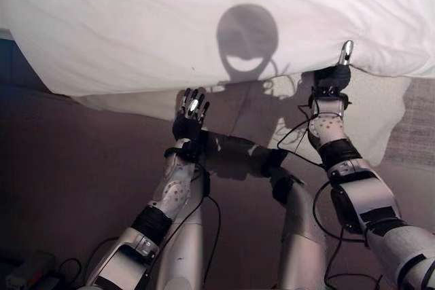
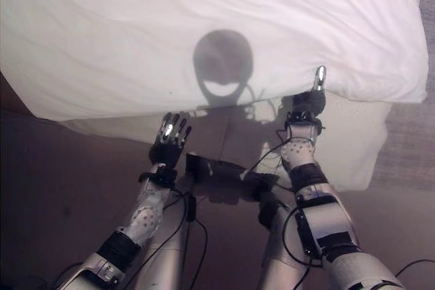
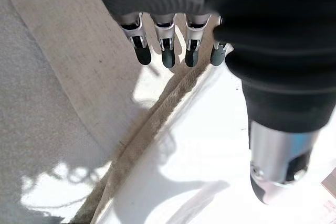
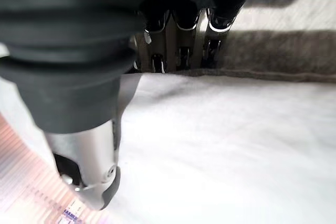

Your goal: Make the bed

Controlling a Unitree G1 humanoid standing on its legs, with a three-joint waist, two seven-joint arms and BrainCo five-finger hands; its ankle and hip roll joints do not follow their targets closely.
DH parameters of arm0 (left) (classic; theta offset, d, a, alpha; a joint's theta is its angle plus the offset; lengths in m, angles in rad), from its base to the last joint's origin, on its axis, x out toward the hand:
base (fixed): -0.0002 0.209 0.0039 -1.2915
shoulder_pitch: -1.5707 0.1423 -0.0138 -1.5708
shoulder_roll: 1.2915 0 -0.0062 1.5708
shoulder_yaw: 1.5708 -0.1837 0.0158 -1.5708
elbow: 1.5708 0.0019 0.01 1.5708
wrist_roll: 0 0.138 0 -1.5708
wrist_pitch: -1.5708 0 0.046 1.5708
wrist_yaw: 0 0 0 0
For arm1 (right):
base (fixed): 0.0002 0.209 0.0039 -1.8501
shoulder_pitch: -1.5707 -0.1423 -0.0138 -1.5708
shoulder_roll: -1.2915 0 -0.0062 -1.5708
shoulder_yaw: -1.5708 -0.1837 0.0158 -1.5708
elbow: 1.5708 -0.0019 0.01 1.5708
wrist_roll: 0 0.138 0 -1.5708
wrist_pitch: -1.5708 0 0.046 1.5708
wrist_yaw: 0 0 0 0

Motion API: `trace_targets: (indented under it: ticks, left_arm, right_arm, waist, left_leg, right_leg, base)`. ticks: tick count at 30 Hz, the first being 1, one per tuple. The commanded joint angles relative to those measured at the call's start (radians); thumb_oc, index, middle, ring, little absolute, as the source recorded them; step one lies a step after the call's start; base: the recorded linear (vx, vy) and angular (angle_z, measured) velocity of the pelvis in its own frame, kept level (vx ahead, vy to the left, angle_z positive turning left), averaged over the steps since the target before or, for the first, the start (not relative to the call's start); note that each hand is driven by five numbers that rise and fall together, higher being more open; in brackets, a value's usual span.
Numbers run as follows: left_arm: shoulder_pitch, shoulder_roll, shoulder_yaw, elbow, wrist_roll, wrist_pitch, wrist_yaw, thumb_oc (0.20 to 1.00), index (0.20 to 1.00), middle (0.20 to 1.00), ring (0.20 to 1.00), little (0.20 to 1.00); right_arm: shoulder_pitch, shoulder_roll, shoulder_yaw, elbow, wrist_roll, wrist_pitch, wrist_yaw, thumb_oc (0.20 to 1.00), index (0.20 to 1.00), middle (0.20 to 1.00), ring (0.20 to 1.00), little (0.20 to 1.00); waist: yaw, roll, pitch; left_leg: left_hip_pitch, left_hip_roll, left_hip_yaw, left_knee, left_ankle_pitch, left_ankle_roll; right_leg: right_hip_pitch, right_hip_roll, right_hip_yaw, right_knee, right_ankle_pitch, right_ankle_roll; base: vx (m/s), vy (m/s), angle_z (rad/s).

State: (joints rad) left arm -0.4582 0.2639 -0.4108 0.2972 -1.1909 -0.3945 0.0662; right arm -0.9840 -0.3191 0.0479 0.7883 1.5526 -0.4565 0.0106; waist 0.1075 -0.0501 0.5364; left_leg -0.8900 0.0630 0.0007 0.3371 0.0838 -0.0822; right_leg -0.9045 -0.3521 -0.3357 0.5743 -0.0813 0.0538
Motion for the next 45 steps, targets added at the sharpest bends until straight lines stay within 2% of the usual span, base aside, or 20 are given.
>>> trace_targets:
  ticks: [1, 6, 7, 8, 20, 23, 31, 39, 45]
  left_arm:
    - [0.039, 0.006, -0.007, -0.115, 0.067, -0.006, -0.03, 1.0, 1.0, 1.0, 1.0, 1.0]
    - [0.05, 0.011, -0.005, -0.128, 0.072, -0.003, -0.027, 1.0, 1.0, 1.0, 1.0, 1.0]
    - [0.053, 0.012, -0.004, -0.132, 0.072, -0.004, -0.027, 1.0, 1.0, 1.0, 1.0, 1.0]
    - [0.053, 0.014, -0.005, -0.133, 0.073, -0.004, -0.027, 1.0, 1.0, 1.0, 1.0, 1.0]
    - [0.03, 0.021, -0.013, -0.166, 0.106, -0.005, 0.01, 1.0, 1.0, 1.0, 1.0, 1.0]
    - [0.005, 0.015, -0.022, -0.176, 0.101, -0.008, 0.014, 1.0, 1.0, 1.0, 1.0, 1.0]
    - [-0.146, -0.026, -0.14, -0.251, 0.05, 0.0, -0.012, 1.0, 1.0, 1.0, 1.0, 1.0]
    - [-0.299, -0.248, -0.251, -0.254, -0.169, -0.004, -0.052, 1.0, 1.0, 1.0, 1.0, 1.0]
    - [-0.371, -0.312, -0.258, -0.195, -0.208, -0.026, -0.051, 1.0, 1.0, 1.0, 1.0, 1.0]
  right_arm:
    - [-0.038, -0.138, -0.04, -0.081, -0.03, -0.065, 0.001, 1.0, 1.0, 1.0, 1.0, 1.0]
    - [-0.057, -0.155, -0.029, -0.171, -0.068, -0.109, -0.015, 1.0, 1.0, 1.0, 1.0, 1.0]
    - [-0.057, -0.156, -0.026, -0.188, -0.076, -0.116, -0.02, 0.366, 0.366, 0.366, 0.366, 0.366]
    - [-0.058, -0.159, -0.019, -0.198, -0.086, -0.124, -0.028, 0.2, 0.2, 0.2, 0.2, 0.2]
    - [0.08, -0.099, 0.053, -0.61, -0.322, -0.16, -0.145, 0.2, 0.2, 0.2, 0.2, 0.2]
    - [0.09, -0.085, 0.053, -0.644, -0.342, -0.165, -0.163, 0.2, 0.2, 0.2, 0.2, 0.2]
    - [0.102, -0.067, 0.087, -0.71, -0.376, -0.166, -0.186, 0.2, 0.2, 0.2, 0.2, 0.2]
    - [0.077, -0.025, 0.13, -0.687, -0.351, -0.162, -0.182, 0.2, 0.2, 0.2, 0.2, 0.2]
    - [0.053, 0.0, 0.158, -0.638, -0.32, -0.157, -0.166, 0.2, 0.2, 0.2, 0.2, 0.2]
  waist:
    - [-0.01, 0.058, -0.023]
    - [-0.022, 0.048, -0.025]
    - [-0.024, 0.045, -0.026]
    - [-0.026, 0.042, -0.027]
    - [-0.06, -0.013, -0.017]
    - [-0.065, -0.021, -0.017]
    - [-0.094, -0.052, -0.027]
    - [-0.123, -0.076, -0.035]
    - [-0.137, -0.079, -0.039]
  left_leg:
    - [-0.006, 0.003, -0.006, 0.048, -0.102, 0.027]
    - [-0.008, 0.003, -0.005, 0.051, -0.104, 0.027]
    - [-0.009, 0.003, -0.004, 0.05, -0.104, 0.026]
    - [-0.009, 0.003, -0.003, 0.049, -0.103, 0.026]
    - [-0.004, 0.011, -0.01, 0.05, -0.099, 0.021]
    - [-0.007, 0.012, -0.011, 0.054, -0.099, 0.02]
    - [-0.011, 0.018, -0.017, 0.053, -0.099, 0.017]
    - [-0.019, 0.02, -0.019, 0.053, -0.099, 0.017]
    - [-0.022, 0.023, -0.018, 0.054, -0.1, 0.02]
  right_leg:
    - [-0.003, -0.022, 0.063, -0.094, 0.12, 0.139]
    - [-0.005, -0.021, 0.062, -0.097, 0.125, 0.14]
    - [-0.005, -0.02, 0.062, -0.099, 0.126, 0.14]
    - [-0.005, -0.019, 0.062, -0.1, 0.126, 0.139]
    - [0.013, -0.006, 0.043, -0.117, 0.136, 0.137]
    - [0.016, -0.003, 0.041, -0.12, 0.137, 0.136]
    - [0.017, 0.012, 0.038, -0.133, 0.14, 0.138]
    - [0.009, 0.021, 0.041, -0.137, 0.145, 0.14]
    - [0.001, 0.028, 0.048, -0.137, 0.147, 0.14]
  base:
    - [0.0, 0.0, 0.0]
    - [0.0, 0.0, 0.0]
    - [0.0, 0.0, 0.0]
    - [0.0, 0.0, 0.0]
    - [0.0, 0.0, 0.0]
    - [0.0, 0.0, 0.0]
    - [0.0, -0.006, -0.04]
    - [0.0, 0.0, 0.0]
    - [0.0, 0.01, -0.02]
